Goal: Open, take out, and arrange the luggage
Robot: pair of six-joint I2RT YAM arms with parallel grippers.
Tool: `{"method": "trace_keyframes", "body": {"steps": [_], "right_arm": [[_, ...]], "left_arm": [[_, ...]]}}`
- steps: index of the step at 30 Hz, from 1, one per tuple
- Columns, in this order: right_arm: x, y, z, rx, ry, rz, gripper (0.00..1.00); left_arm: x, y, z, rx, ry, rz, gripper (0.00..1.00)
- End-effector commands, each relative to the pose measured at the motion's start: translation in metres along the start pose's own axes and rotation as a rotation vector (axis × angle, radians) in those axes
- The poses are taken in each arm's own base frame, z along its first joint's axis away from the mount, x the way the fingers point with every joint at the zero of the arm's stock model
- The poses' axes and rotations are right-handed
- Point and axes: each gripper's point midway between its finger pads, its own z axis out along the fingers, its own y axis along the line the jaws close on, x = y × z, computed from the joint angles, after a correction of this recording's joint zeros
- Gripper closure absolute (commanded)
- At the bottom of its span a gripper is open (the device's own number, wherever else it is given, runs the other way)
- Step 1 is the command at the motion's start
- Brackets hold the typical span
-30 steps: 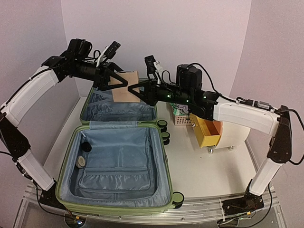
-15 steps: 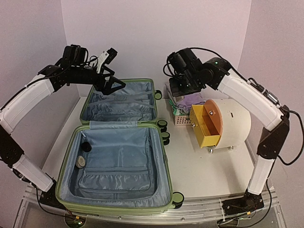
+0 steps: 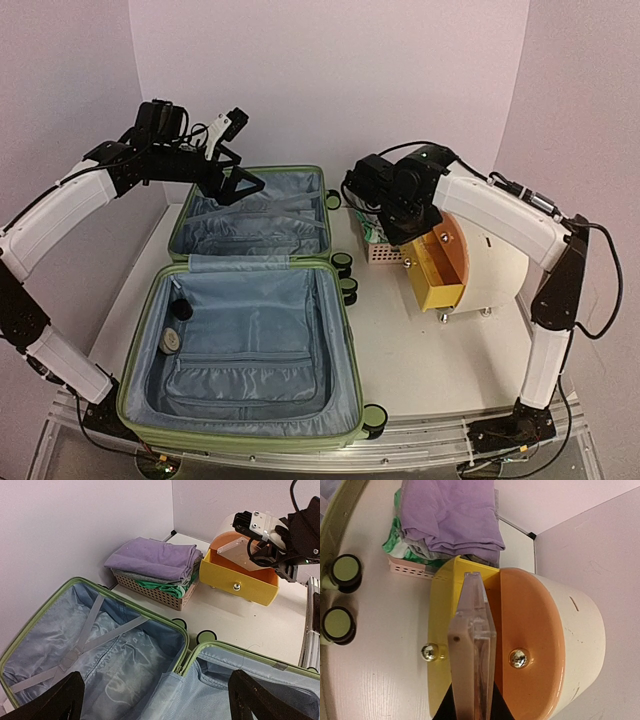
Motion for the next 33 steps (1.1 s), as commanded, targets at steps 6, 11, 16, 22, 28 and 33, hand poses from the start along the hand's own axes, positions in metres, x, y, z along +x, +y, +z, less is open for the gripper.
{"method": "trace_keyframes", "body": {"steps": [6, 11, 16, 22, 28, 33], "right_arm": [[0.027, -0.021, 0.028, 0.093, 0.097, -0.048, 1.0], [0.032, -0.007, 0.043, 0.096, 0.138, -0.094, 1.0], [0.042, -0.011, 0.061, 0.137, 0.181, -0.098, 0.97], [0.043, -0.011, 0.069, 0.154, 0.195, -0.094, 0.89], [0.047, -0.011, 0.075, 0.16, 0.214, -0.097, 0.64], [0.044, -0.009, 0.074, 0.133, 0.219, -0.084, 0.59]], "left_arm": [[-0.012, -0.003, -0.01, -0.007, -0.047, 0.019, 0.0], [-0.009, -0.003, -0.008, -0.005, -0.046, 0.02, 0.0], [-0.007, -0.005, -0.01, -0.005, -0.044, 0.019, 0.0], [-0.003, -0.005, -0.01, -0.008, -0.037, 0.024, 0.0], [-0.003, -0.005, -0.01, -0.007, -0.036, 0.026, 0.0], [0.0, -0.004, -0.009, -0.01, -0.03, 0.031, 0.0]]}}
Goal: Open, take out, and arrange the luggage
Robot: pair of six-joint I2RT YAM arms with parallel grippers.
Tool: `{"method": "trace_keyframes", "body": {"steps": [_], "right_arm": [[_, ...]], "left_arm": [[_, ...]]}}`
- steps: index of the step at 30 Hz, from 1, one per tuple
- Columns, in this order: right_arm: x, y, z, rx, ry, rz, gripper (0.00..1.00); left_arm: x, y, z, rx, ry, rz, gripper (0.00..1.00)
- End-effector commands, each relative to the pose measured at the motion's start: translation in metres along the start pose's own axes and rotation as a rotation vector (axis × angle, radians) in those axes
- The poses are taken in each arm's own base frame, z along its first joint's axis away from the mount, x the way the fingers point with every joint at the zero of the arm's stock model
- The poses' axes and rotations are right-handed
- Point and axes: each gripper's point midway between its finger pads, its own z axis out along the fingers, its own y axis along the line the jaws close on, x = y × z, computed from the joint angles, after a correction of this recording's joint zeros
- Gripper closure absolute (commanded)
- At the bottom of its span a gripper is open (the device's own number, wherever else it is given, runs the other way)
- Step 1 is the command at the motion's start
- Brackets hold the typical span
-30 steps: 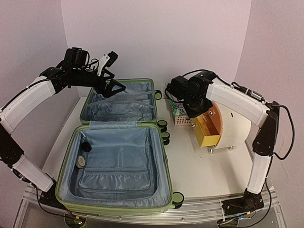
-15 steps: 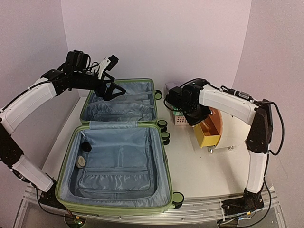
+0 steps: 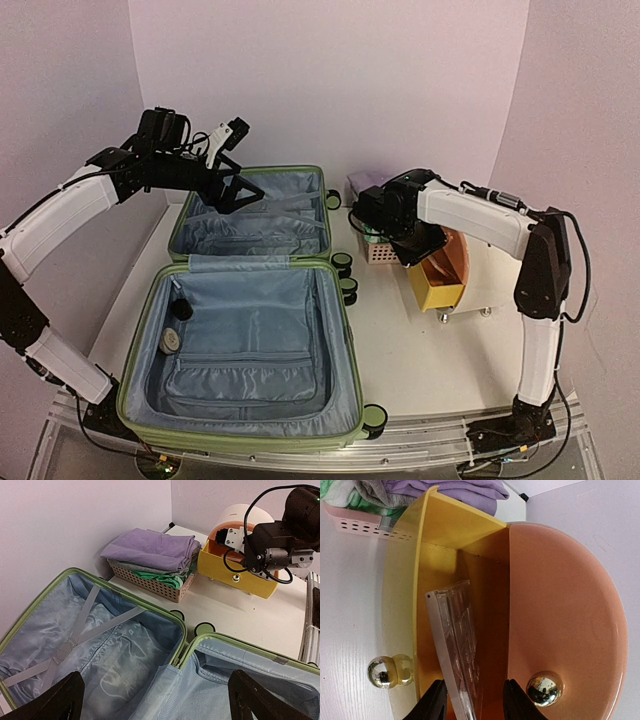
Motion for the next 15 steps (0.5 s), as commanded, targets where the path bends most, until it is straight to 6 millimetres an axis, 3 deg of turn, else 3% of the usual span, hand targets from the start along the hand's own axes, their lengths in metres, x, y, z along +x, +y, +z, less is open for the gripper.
{"method": "trace_keyframes", "body": {"steps": [1, 6, 11, 13, 15], "right_arm": [[-0.004, -0.003, -0.003, -0.013, 0.005, 0.017, 0.59], [-0.023, 0.002, -0.02, -0.119, -0.031, 0.054, 0.54], [-0.049, -0.016, -0.051, -0.194, -0.126, 0.13, 0.53], [-0.053, -0.008, -0.057, -0.259, -0.136, 0.113, 0.57], [-0.051, 0.02, -0.063, -0.402, -0.12, 0.087, 0.65]], "left_arm": [[-0.016, -0.001, -0.013, -0.018, -0.058, 0.044, 0.0], [-0.014, -0.001, -0.011, -0.014, -0.05, 0.038, 0.0], [-0.012, -0.002, -0.011, -0.011, -0.047, 0.041, 0.0], [-0.011, -0.002, -0.01, -0.01, -0.045, 0.041, 0.0], [-0.01, -0.002, -0.009, -0.009, -0.044, 0.04, 0.0]]}}
